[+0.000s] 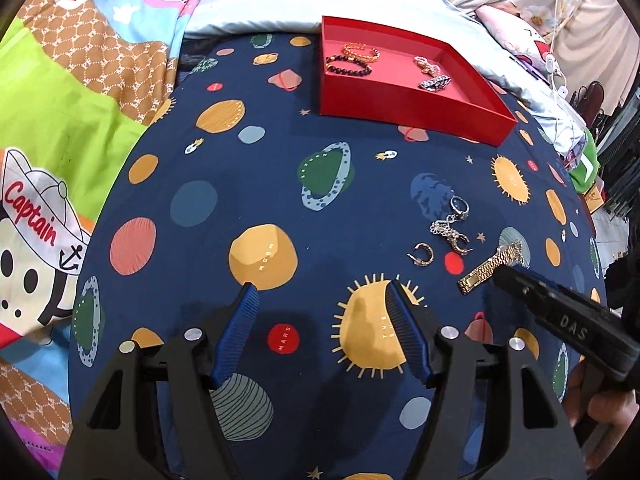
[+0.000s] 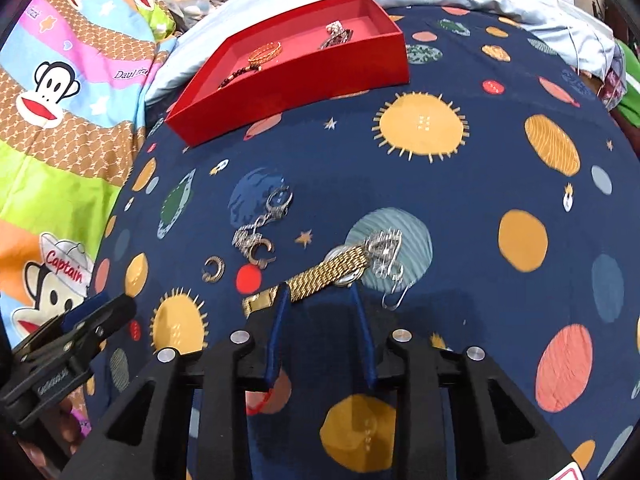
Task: Organize jewelry
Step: 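Withdraw both grippers from the red box toward the remaining jewelry, then grasp the gold link watch with the right gripper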
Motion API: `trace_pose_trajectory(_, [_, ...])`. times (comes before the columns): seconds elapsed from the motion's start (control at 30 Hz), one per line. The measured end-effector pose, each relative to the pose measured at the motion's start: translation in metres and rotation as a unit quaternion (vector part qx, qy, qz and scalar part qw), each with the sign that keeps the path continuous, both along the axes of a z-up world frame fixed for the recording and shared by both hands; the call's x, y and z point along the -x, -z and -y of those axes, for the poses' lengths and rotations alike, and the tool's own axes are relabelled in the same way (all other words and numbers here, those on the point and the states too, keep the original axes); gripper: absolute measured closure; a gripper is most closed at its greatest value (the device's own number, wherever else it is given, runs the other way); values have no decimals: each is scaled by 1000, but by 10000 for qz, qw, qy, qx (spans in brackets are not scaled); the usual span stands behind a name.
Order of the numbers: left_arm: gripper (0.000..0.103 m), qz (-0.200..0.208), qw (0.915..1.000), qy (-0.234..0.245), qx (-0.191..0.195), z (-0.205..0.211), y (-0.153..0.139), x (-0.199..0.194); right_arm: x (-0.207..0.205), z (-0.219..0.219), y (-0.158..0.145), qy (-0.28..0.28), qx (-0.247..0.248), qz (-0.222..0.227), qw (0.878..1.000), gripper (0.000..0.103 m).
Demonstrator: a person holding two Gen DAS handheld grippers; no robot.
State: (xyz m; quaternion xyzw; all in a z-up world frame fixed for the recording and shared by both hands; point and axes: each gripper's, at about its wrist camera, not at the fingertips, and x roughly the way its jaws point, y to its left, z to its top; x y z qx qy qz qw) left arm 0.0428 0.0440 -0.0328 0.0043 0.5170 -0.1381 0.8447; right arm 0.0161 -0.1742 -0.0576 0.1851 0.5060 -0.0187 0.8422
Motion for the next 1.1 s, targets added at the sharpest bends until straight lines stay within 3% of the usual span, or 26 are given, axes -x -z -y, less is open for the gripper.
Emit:
trace_pose_trajectory(0.23, [39, -52, 10000, -2, -21, 1, 5, 0, -17, -1, 0, 69, 232, 29, 9997, 75])
trace_pose_trajectory(0.57, [39, -73, 9999, -27, -72, 6, 8, -7, -27, -21, 1, -219, 1236, 160, 9920, 80])
trace_pose_trajectory(0.87, [39, -91, 9999, -7, -51, 9, 9, -9, 3, -13, 0, -432, 1038, 27, 9937, 82])
trace_pose_trajectory(1.1, [39, -127, 9998, 168, -28, 24, 11, -8, 29, 4, -2, -181, 671, -80, 9976, 82])
